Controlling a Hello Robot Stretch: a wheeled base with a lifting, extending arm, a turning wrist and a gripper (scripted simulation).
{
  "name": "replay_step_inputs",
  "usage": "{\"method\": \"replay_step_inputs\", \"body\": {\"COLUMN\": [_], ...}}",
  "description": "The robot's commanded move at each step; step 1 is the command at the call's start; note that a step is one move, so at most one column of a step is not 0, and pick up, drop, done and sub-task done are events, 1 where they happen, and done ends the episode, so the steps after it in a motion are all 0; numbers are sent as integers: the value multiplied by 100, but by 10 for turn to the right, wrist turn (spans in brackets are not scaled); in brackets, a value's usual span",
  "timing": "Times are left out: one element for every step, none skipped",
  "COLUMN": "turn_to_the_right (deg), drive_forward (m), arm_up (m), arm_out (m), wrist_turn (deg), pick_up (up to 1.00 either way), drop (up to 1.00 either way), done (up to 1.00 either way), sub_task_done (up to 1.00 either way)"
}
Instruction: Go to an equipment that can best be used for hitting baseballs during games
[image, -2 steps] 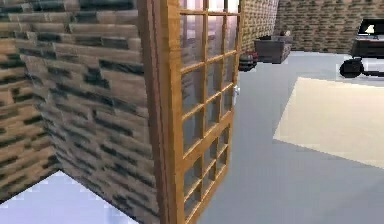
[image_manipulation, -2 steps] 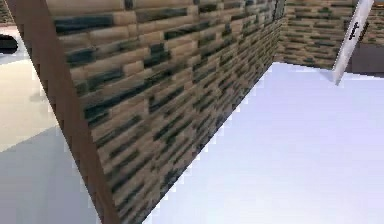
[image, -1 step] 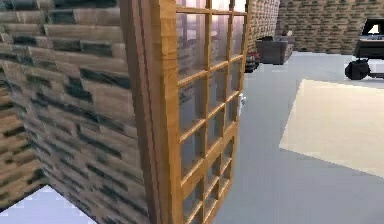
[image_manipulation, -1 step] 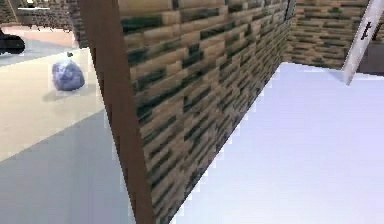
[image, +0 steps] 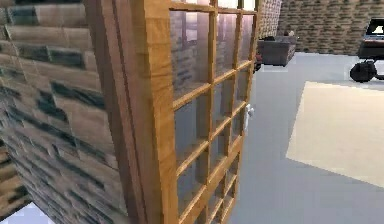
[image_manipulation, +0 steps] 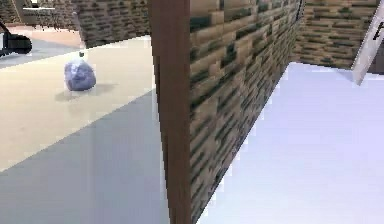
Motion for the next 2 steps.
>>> {"method": "replay_step_inputs", "body": {"turn_to_the_right": [-450, -450], "drive_forward": [0, 0], "arm_up": [0, 0], "arm_out": [0, 0], "wrist_turn": [0, 0], "pick_up": [0, 0], "drop": [0, 0], "done": [0, 0], "sub_task_done": [0, 0]}}
